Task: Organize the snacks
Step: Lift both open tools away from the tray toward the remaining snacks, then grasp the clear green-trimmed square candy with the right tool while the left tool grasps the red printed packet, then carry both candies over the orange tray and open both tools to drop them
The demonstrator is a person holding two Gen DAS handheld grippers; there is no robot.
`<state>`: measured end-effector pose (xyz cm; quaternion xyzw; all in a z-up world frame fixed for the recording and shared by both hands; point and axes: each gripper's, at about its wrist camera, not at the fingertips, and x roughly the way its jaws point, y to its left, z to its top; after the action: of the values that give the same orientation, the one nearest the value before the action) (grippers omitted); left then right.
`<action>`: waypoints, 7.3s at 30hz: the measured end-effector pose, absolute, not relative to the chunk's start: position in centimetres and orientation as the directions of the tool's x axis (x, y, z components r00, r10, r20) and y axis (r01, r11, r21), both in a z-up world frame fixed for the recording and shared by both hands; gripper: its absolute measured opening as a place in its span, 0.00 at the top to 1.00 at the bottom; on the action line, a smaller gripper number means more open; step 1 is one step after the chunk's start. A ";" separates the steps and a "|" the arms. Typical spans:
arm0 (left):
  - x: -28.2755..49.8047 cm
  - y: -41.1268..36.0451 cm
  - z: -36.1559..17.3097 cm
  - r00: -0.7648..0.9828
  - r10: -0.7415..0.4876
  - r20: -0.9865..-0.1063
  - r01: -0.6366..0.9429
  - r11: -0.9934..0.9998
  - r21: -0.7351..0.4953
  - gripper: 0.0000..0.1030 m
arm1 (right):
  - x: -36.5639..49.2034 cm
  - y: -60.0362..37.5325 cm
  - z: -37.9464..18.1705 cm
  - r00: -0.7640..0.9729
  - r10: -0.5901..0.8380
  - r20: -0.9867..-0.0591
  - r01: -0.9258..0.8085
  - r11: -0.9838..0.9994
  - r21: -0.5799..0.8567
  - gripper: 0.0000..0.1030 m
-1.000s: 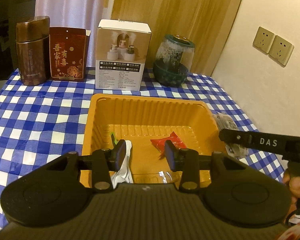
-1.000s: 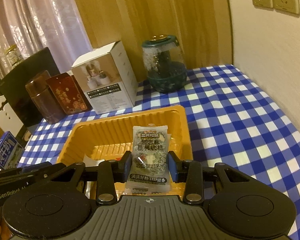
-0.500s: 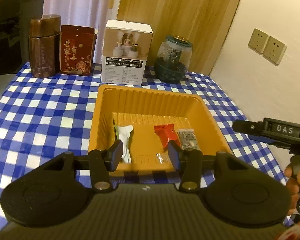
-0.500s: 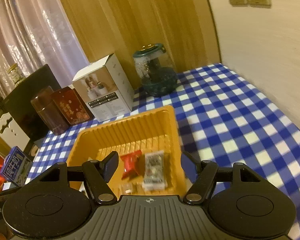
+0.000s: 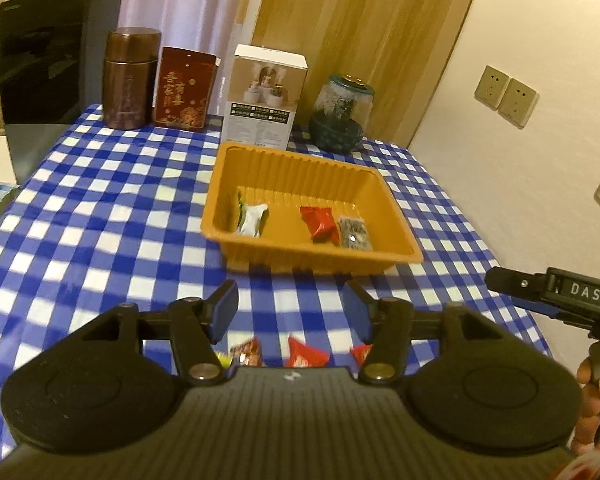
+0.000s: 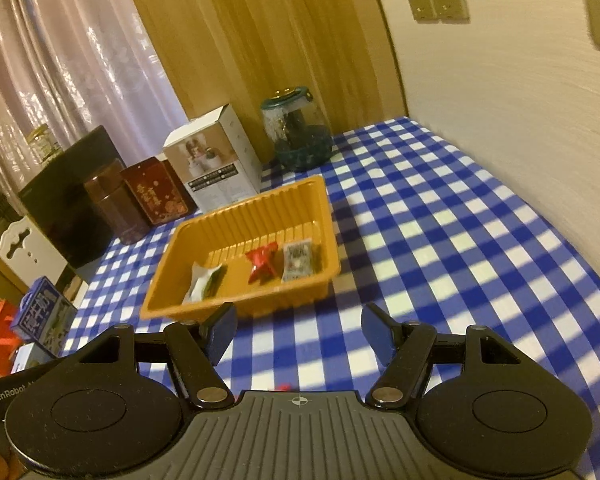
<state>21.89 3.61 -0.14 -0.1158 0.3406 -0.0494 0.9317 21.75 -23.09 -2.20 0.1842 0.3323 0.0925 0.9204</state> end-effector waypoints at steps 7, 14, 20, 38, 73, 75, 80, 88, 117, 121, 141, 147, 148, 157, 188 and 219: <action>17.0 4.7 0.1 0.770 -0.145 -0.621 -0.032 0.964 -0.265 0.46 | 16.0 -22.9 -2.3 0.768 0.264 -0.583 -0.042 0.930 0.365 0.33; 12.9 5.4 -0.2 0.780 -0.090 -0.620 -0.053 0.976 -0.209 0.45 | 11.5 -22.7 -3.4 0.754 0.256 -0.605 -0.034 0.935 0.353 0.33; 10.7 6.1 -1.2 0.762 -0.070 -0.644 -0.073 0.979 -0.192 0.44 | 9.5 -22.7 -4.2 0.736 0.256 -0.627 -0.028 0.936 0.350 0.33; 11.6 5.3 -2.2 0.731 -0.072 -0.678 -0.037 0.989 -0.144 0.44 | 10.1 -22.2 -6.1 0.732 0.208 -0.648 -0.040 0.964 0.264 0.33; 15.4 6.0 -6.1 0.678 -0.047 -0.733 -0.042 0.994 -0.102 0.43 | 14.8 -19.8 -10.6 0.674 0.211 -0.708 -0.057 0.970 0.235 0.34; 15.5 6.0 -6.3 0.678 -0.044 -0.734 -0.038 0.995 -0.096 0.43 | 15.0 -19.7 -10.8 0.676 0.208 -0.707 -0.063 0.972 0.225 0.34; 16.0 6.1 -6.9 0.671 -0.043 -0.740 -0.038 0.995 -0.092 0.43 | 15.5 -18.8 -11.6 0.668 0.220 -0.711 -0.104 0.973 0.204 0.48; 16.7 6.3 -7.7 0.664 -0.046 -0.746 -0.027 0.996 -0.085 0.43 | 16.7 -17.4 -13.3 0.649 0.218 -0.729 -0.150 0.976 0.158 0.60; 21.6 6.3 -10.6 0.621 -0.099 -0.777 0.177 0.984 0.016 0.62 | 16.6 -17.2 -13.4 0.650 0.196 -0.734 -0.142 0.980 0.136 0.80; 22.0 6.5 -11.1 0.604 -0.106 -0.790 0.182 0.983 0.008 0.70 | 16.5 -17.3 -13.4 0.648 0.195 -0.737 -0.141 0.981 0.136 0.80; 20.0 5.3 -7.7 0.615 -0.188 -0.766 0.095 0.982 -0.165 0.80 | 16.5 -17.1 -10.7 0.684 0.228 -0.693 -0.156 0.974 0.166 0.80; 20.9 4.1 -6.2 0.625 -0.222 -0.749 0.099 0.974 -0.206 0.80 | 17.5 -17.1 -9.1 0.704 0.247 -0.666 -0.166 0.969 0.184 0.80; 21.1 4.0 -6.0 0.626 -0.228 -0.746 0.101 0.972 -0.212 0.80 | 17.8 -17.1 -8.8 0.707 0.249 -0.662 -0.166 0.968 0.187 0.80; 23.2 2.5 -3.2 0.663 -0.250 -0.706 0.133 0.967 -0.218 0.80 | 20.5 -17.3 -6.8 0.724 0.271 -0.634 -0.170 0.961 0.216 0.80; 39.1 2.5 -1.2 0.711 -0.214 -0.669 0.082 0.971 -0.224 0.80 | 38.1 -16.5 -4.5 0.702 0.328 -0.632 -0.175 0.940 0.293 0.80; 39.8 3.9 -3.1 0.697 -0.200 -0.689 0.058 0.973 -0.223 0.62 | 40.8 -15.5 -6.4 0.656 0.390 -0.646 -0.167 0.910 0.380 0.64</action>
<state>39.77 3.94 -3.10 -0.0924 0.3828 -0.0703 0.9165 40.81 -15.50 -6.45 0.1450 0.3847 0.1549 0.8983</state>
